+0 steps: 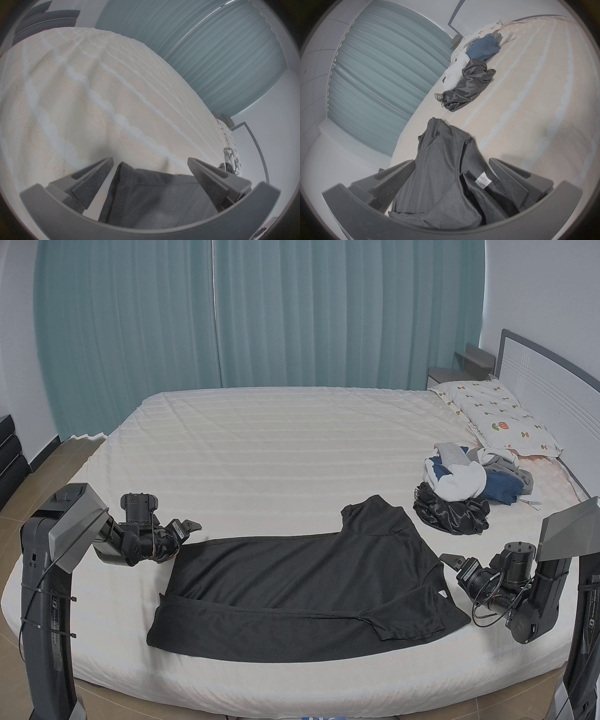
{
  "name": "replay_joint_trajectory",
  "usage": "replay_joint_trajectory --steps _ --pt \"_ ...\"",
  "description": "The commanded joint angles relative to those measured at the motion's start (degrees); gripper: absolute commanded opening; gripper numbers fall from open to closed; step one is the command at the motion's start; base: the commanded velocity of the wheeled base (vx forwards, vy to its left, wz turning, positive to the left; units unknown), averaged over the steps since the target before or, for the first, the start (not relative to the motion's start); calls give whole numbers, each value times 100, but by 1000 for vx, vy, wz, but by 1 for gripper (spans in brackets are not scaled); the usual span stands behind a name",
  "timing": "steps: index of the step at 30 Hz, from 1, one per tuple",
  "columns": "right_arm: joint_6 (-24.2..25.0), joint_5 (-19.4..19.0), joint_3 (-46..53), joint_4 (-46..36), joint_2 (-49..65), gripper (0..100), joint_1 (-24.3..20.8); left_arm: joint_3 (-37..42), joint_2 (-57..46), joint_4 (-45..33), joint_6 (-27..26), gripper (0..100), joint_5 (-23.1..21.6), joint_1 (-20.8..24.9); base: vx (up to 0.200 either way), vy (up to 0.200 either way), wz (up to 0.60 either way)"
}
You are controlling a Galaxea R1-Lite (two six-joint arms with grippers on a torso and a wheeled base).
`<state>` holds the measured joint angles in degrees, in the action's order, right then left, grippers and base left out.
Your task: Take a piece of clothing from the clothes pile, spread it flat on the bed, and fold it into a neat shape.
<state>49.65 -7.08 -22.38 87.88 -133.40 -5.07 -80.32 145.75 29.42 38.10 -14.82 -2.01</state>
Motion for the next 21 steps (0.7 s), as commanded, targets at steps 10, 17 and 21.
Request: replay_joint_trajectory --steps 10,17,21 --pt "-35 14 -65 -17 86 100 -20 193 -12 12 -39 0 59 -10 0 0 0" --pt "-527 14 -662 -509 77 100 -99 360 -284 38 66 0 138 -63 0 0 0" --pt "-1327 -48 -1673 -1441 -90 100 -20 527 -390 407 374 0 173 -63 0 0 0"
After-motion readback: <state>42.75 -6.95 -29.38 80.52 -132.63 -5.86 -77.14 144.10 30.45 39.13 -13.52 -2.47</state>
